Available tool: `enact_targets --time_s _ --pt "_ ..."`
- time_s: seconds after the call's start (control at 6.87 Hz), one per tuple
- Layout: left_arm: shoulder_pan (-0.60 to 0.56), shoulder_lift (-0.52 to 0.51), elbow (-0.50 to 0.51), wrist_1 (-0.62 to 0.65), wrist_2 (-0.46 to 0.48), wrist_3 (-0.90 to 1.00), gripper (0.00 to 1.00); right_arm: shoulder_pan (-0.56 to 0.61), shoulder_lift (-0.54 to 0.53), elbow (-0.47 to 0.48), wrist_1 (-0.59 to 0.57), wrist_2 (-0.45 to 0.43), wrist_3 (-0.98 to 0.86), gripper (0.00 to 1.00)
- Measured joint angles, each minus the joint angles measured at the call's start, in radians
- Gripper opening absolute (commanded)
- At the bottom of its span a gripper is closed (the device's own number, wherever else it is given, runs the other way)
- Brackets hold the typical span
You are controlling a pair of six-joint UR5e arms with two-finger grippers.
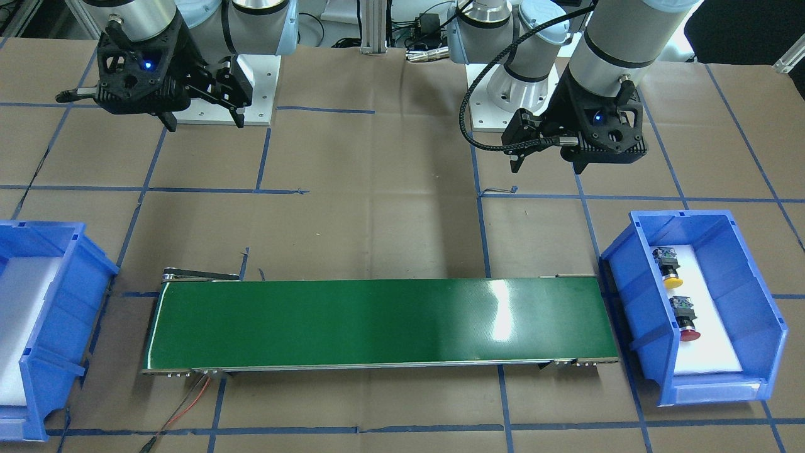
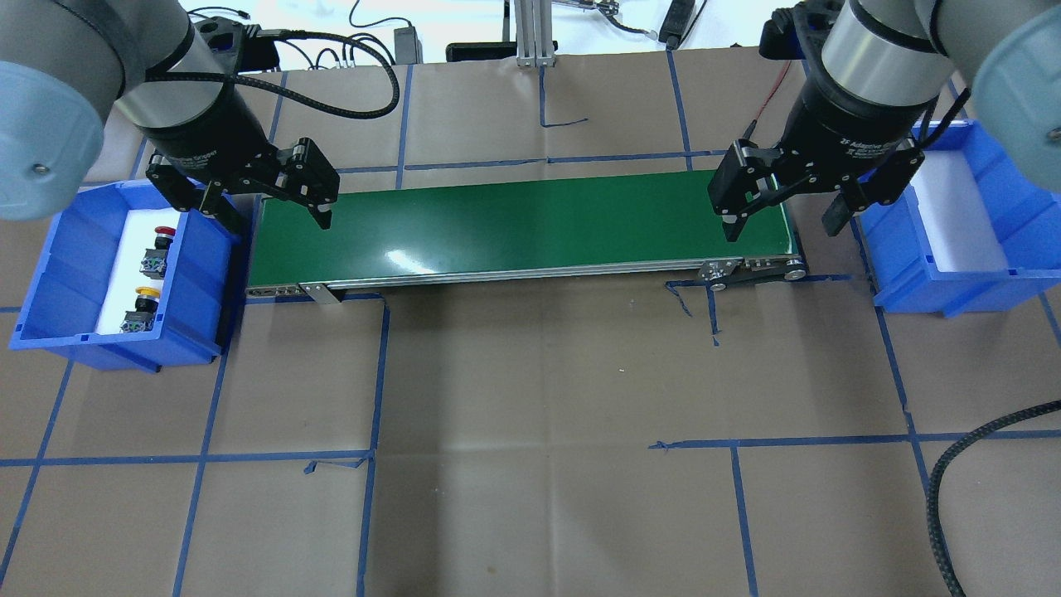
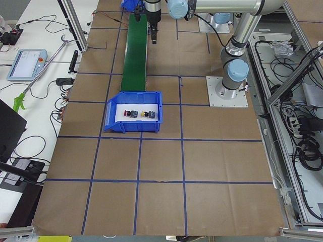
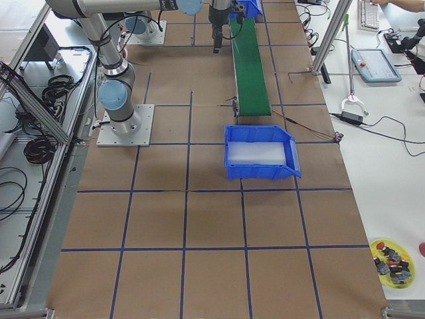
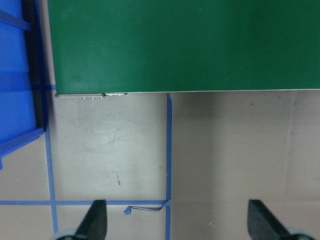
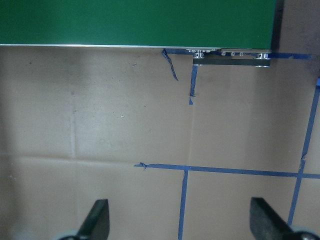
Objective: Transport two buttons from left to right
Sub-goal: 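Move the left gripper over the blue bin holding the buttons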
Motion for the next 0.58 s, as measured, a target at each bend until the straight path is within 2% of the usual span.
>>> enact_targets --time_s 0.58 --pt "0.001 -0.001 0.003 0.001 0.000 0.001 1.00 0.000 0.001 0.000 0.000 0.001 0.000 1.00"
